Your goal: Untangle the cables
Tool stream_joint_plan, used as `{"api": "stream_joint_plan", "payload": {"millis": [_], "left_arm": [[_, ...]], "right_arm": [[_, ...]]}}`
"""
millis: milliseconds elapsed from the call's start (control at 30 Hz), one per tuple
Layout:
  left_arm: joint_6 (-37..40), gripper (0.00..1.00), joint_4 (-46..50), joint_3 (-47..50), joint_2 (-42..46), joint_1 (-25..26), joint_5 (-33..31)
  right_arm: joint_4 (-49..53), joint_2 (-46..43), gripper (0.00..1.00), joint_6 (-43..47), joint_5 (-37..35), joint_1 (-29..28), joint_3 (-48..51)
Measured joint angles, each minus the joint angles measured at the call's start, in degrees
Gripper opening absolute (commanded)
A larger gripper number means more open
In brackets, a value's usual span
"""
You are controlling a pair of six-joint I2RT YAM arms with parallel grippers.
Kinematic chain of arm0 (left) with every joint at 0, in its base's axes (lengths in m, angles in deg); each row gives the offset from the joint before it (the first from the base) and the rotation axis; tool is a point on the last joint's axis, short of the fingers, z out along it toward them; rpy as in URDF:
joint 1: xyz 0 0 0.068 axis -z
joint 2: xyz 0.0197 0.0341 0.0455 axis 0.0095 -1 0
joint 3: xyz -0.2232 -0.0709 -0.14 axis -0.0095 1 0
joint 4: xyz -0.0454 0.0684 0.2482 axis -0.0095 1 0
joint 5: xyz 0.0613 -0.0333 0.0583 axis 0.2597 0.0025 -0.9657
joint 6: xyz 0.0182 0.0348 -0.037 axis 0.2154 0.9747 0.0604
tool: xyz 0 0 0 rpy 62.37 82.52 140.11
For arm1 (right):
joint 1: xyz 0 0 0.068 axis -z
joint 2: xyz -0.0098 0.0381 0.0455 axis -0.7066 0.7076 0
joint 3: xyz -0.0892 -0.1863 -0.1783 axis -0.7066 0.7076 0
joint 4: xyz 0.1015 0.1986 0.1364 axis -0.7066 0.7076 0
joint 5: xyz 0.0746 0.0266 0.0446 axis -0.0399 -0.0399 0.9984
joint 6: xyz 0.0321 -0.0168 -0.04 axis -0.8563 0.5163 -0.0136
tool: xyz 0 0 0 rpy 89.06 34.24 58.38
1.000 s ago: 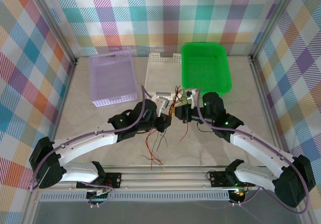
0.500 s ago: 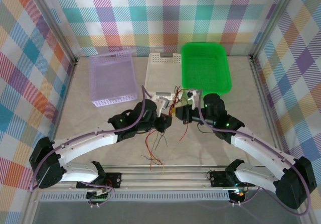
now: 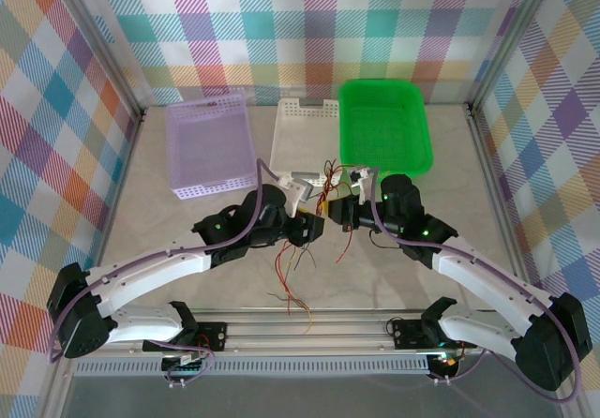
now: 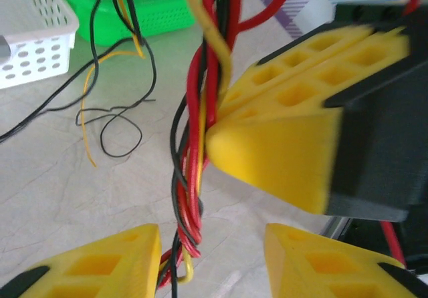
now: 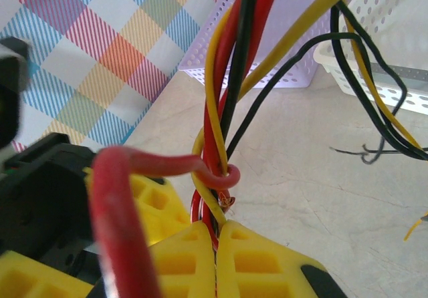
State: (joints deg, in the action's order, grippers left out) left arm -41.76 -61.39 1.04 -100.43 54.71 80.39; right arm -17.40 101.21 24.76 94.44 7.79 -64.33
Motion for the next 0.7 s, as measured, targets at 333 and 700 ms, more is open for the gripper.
{"api": "stream_joint_plan", "payload": {"millis": [333,700], "left_arm": [[0.3,0.38,-0.3,1.1,2.7,-0.5,0.2],[0.3,0.43,-1.4,2.3,2.1,-0.5,1.1]], "right_arm": [[0.0,0.0,0.0,-0.1,0.6,0.0,0.0],[0.0,-0.2,0.0,-0.6,2.5,0.0,0.0]]}}
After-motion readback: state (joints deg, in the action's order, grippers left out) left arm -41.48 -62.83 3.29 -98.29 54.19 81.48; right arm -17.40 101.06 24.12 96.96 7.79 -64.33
